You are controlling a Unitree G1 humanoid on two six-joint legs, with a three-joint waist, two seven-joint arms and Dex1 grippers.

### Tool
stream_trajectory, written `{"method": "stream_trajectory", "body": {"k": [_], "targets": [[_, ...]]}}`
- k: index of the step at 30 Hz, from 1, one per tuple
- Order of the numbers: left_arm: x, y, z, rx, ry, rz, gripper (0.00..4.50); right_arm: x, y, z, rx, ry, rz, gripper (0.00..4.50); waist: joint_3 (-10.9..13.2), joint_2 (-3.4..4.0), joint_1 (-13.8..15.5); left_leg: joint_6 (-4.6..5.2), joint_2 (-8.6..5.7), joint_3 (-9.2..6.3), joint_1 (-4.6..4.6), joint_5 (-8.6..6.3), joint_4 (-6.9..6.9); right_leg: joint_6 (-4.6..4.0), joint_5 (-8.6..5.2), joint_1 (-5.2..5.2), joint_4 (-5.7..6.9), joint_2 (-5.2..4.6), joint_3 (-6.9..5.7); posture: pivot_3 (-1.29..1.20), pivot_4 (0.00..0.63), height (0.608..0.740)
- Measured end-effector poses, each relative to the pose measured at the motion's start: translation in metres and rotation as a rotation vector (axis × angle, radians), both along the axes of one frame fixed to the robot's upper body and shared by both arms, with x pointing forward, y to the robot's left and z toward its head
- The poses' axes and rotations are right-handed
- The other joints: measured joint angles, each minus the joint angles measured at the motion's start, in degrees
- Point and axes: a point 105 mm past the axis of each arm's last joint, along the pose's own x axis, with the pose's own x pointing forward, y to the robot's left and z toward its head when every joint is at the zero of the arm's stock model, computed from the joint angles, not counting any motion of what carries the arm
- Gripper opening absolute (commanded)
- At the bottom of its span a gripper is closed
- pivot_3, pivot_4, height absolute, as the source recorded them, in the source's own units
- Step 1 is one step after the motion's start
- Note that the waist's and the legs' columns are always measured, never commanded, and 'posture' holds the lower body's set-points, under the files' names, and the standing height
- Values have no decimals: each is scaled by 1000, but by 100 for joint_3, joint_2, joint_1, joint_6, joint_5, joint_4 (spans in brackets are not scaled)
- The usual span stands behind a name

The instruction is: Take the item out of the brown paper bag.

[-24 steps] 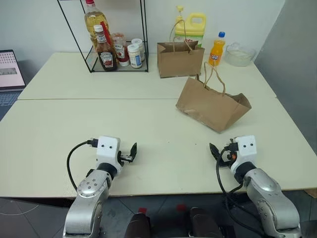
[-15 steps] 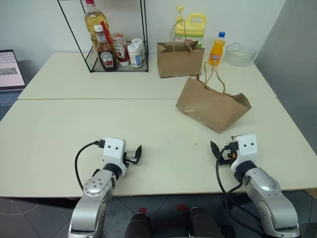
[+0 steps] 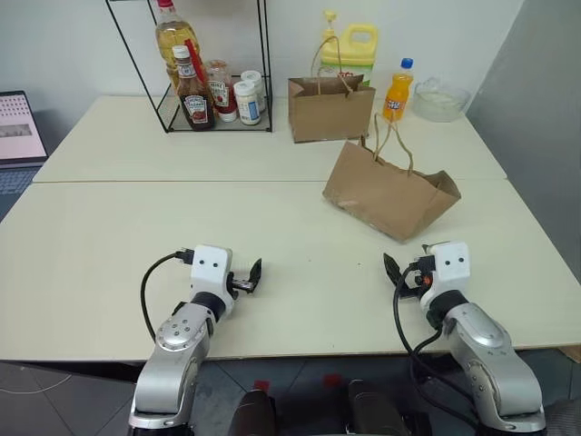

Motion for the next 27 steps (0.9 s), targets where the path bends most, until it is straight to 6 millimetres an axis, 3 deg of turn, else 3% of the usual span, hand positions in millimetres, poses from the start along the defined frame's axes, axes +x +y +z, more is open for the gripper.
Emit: {"method": "stream_trajectory", "body": {"k": [6,11,14,16,18,23,27], "targets": [[4,-9,8,-15,-19,-56,4442,0,-1,4,-46,24,52,4500,0,1,1,0,-1,0,0,0,2,0,0,0,2,0,0,0,150,740],[11,-22,24,-17,-12,-219,4442,3,0,36,-43,-19,144,4500,3,4,0,0,-1,-8,-1,0,4,0,0,1,5,2,-5,0,150,740],[20,-34,60,9,-33,-429,4442,9,6,77,-29,-76,260,4500,14,10,-7,1,-2,-13,-1,1,9,0,1,1,13,4,-7,0,150,740],[25,-43,101,42,-114,-559,4442,13,5,111,-52,-149,306,4500,16,11,-4,1,-2,-18,-1,1,6,-1,0,3,10,6,-11,0,150,740],[24,-52,129,53,-157,-680,4442,21,0,130,-65,-169,316,4500,16,12,-4,1,-4,-18,0,1,3,-4,-2,8,4,6,-8,0,150,740],[30,-66,162,37,-163,-864,4442,50,-19,154,-114,-135,303,4500,34,20,-7,1,-8,-17,-16,1,3,-4,-1,0,-3,6,-3,0,150,740],[34,-70,183,23,-185,-935,4442,80,-20,150,-126,-52,328,4500,44,26,-30,2,-7,-17,-15,1,3,-4,-1,-1,3,7,-1,0,150,740]]}}
